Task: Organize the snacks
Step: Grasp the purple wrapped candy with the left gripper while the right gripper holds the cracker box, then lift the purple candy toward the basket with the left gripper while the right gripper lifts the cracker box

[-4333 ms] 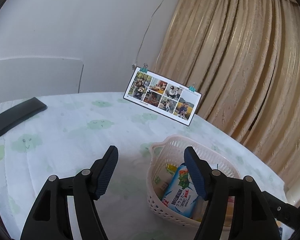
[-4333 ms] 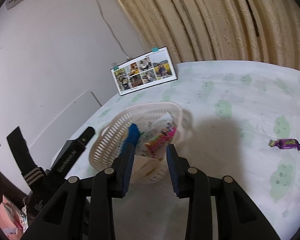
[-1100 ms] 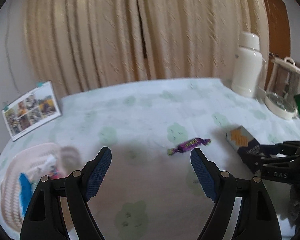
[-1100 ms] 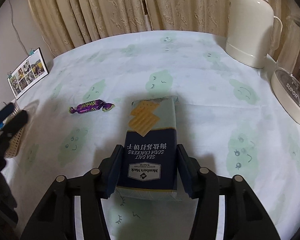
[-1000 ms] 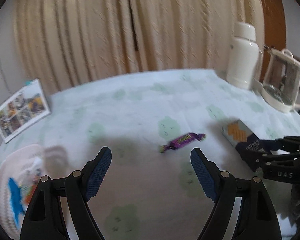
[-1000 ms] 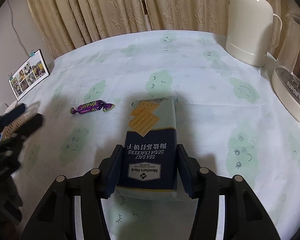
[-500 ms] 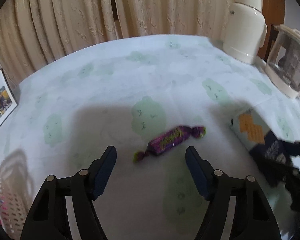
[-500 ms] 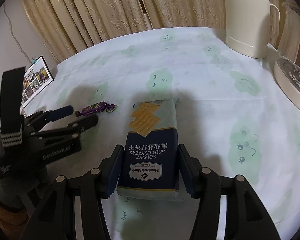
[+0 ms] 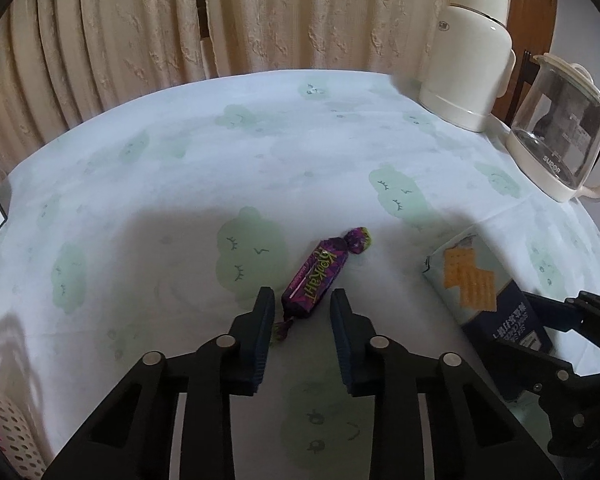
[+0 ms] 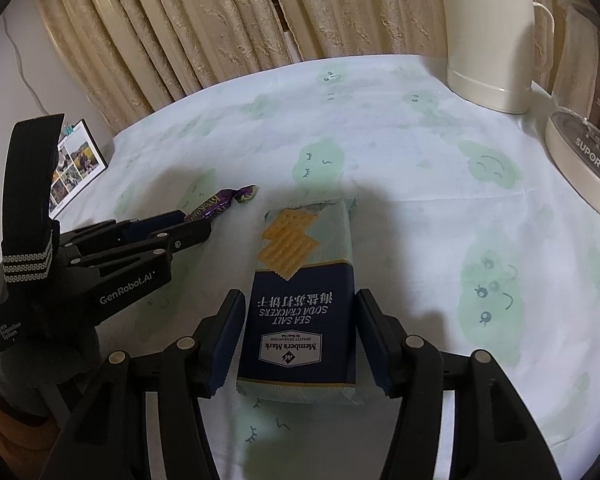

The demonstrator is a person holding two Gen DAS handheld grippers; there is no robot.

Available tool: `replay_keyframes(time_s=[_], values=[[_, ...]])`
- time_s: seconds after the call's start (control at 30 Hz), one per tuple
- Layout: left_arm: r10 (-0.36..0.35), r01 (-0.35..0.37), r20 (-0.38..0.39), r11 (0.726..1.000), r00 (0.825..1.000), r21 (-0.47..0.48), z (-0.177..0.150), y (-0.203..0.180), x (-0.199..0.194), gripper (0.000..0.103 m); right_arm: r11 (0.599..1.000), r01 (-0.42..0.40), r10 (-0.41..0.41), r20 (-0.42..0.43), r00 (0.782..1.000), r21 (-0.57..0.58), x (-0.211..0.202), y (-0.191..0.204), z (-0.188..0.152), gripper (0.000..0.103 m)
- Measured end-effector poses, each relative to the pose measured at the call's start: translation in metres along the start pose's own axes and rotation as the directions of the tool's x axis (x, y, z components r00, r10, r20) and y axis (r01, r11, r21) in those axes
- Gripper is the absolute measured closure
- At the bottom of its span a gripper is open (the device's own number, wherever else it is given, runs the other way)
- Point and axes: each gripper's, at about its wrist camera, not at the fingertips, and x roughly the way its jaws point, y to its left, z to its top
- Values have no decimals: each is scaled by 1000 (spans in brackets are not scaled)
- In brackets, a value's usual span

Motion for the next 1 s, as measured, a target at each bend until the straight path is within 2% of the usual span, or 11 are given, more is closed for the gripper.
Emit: replay_keyframes(time_s=[0.3, 0.47, 0.63, 0.73, 0.77, 0.8, 1.0], values=[[2, -1, -5, 999, 1000, 32, 4, -14, 1, 72, 1000, -4, 4, 3, 1000, 0, -1, 1, 1, 44], [-3, 3, -6, 1000, 1000, -11, 10, -9, 6, 72, 1000, -6, 6, 2, 1000, 1, -2, 1, 1, 44], [-1, 1, 0, 1000, 1000, -2, 14, -11, 10, 72, 1000, 8, -8, 6, 1000, -14, -1, 3, 1, 44], [-14, 14, 13, 1000, 1000, 4, 14, -14, 12, 76, 999, 22, -21, 10, 1000, -38, -2, 7, 1, 46], [-16, 16, 20, 1000, 1000, -4, 14, -14, 11, 84, 998, 35, -34, 13, 999, -49, -2, 8, 1, 48], [-17, 17, 25, 1000, 1000, -15, 13, -13, 11, 86, 997, 46, -45, 15, 999, -59, -2, 9, 0, 52], [7, 0, 97, 997, 995, -76, 7, -9, -6, 87, 998, 43, -41, 32, 999, -48, -8, 9, 1, 56]])
